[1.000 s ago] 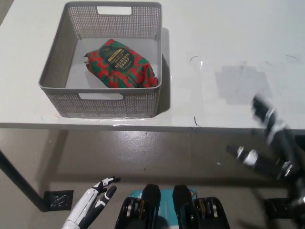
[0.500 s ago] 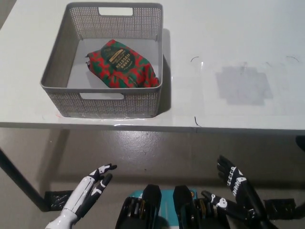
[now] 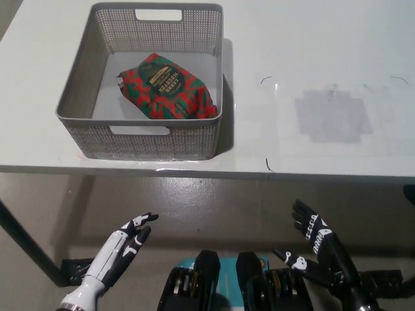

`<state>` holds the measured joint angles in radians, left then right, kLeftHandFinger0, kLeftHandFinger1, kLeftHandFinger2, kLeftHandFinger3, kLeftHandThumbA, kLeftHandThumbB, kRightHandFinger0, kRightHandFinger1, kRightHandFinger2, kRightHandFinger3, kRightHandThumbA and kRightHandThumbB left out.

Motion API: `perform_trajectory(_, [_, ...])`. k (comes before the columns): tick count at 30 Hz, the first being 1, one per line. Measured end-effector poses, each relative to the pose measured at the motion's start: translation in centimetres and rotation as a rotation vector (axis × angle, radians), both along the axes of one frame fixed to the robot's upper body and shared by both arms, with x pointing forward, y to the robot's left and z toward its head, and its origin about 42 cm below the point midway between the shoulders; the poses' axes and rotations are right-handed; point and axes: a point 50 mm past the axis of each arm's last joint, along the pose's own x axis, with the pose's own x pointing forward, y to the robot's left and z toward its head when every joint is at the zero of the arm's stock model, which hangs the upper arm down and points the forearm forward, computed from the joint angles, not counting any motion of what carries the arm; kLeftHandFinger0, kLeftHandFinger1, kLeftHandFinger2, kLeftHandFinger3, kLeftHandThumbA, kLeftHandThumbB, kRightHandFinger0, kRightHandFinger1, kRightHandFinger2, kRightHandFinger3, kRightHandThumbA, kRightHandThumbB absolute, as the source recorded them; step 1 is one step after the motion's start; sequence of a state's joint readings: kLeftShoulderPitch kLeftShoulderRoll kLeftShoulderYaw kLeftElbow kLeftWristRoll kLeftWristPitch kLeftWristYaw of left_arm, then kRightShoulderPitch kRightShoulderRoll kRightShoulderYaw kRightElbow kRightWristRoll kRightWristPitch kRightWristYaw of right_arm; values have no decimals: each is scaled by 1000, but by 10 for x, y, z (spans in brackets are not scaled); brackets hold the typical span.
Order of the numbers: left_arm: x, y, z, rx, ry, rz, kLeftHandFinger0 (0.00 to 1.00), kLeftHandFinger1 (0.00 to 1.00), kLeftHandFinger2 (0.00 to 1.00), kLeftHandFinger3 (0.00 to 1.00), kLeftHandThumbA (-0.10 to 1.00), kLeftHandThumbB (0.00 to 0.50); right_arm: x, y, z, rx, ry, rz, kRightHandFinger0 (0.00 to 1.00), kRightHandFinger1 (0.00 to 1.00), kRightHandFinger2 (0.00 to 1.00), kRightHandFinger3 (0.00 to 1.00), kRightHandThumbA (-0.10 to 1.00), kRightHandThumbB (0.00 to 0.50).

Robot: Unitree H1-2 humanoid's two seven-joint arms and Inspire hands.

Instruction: Use the right hand to pick up a bag of coffee beans on the right hand side and place it into a container on the left hand side

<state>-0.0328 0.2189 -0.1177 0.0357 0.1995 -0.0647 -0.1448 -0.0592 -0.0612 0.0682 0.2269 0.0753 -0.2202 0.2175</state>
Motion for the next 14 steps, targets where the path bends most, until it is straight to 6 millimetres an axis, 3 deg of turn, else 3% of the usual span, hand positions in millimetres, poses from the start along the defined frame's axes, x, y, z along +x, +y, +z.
perform_trajectory(4, [0, 0, 0, 2, 0, -1, 1000, 1000, 1000, 1000, 1000, 486, 0, -1, -1, -8, 2, 5, 1000, 1000, 1000, 1000, 1000, 301])
perform_trajectory(14, [0, 0, 0, 3, 1, -1, 1000, 1000, 1000, 1000, 1000, 471, -1, 0, -2, -32, 3, 28, 1000, 1000, 1000, 1000, 993, 279])
